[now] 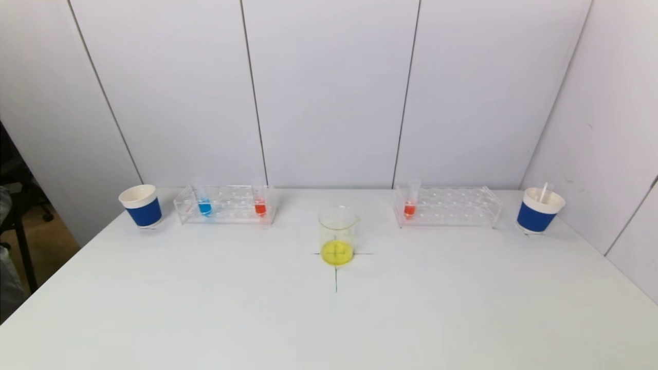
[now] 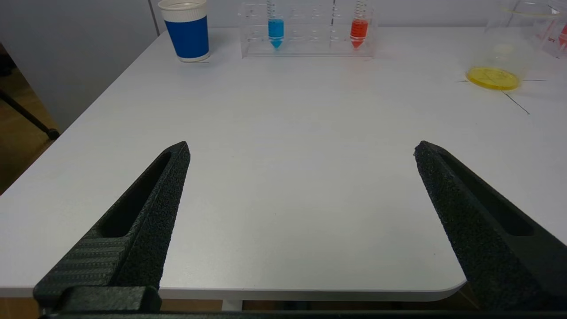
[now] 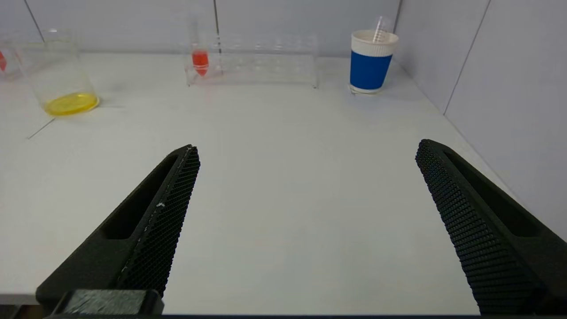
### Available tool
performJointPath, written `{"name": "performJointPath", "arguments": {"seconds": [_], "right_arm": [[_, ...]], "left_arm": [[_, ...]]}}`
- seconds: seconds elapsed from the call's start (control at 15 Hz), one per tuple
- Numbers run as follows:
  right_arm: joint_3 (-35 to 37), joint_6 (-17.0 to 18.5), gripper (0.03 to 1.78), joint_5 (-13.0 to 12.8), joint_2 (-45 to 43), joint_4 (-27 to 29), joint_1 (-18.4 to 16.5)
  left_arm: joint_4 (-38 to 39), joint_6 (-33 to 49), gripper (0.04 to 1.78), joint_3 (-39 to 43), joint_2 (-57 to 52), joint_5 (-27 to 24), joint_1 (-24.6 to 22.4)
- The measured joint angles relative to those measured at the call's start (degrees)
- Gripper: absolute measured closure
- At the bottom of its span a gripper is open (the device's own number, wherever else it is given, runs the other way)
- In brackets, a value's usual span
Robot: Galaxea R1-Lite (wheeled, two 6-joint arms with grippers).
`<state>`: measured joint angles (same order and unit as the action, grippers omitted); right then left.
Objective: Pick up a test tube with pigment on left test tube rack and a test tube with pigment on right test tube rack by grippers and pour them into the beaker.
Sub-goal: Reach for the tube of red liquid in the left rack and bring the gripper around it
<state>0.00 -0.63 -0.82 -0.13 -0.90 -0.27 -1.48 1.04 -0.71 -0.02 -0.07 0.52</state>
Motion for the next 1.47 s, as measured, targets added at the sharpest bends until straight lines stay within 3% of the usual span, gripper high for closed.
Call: {"name": "performJointPath", "arguments": {"seconds": [0.27, 0.53, 1.27, 1.47], "right_arm": [[0.0, -0.1, 0.04, 0.4, 0.0, 0.0, 0.0], [0.0, 2.5, 0.04, -0.2, 0.0, 0.1, 0.0], [0.0, 2.5, 0.04, -0.2, 0.0, 0.1, 0.0], [0.0, 2.6, 0.04, -0.2, 0.0, 0.1, 0.0]], "left_arm": [[0.0, 0.0, 0.05, 0.0, 0.0, 0.0, 0.0], [0.0, 0.0, 0.05, 0.0, 0.0, 0.0, 0.0], [-0.6, -1.1, 0.05, -0.2, 0.0, 0.0, 0.0], [-2.2, -1.8, 0.05, -3.6, 0.0, -1.0, 0.0]]}}
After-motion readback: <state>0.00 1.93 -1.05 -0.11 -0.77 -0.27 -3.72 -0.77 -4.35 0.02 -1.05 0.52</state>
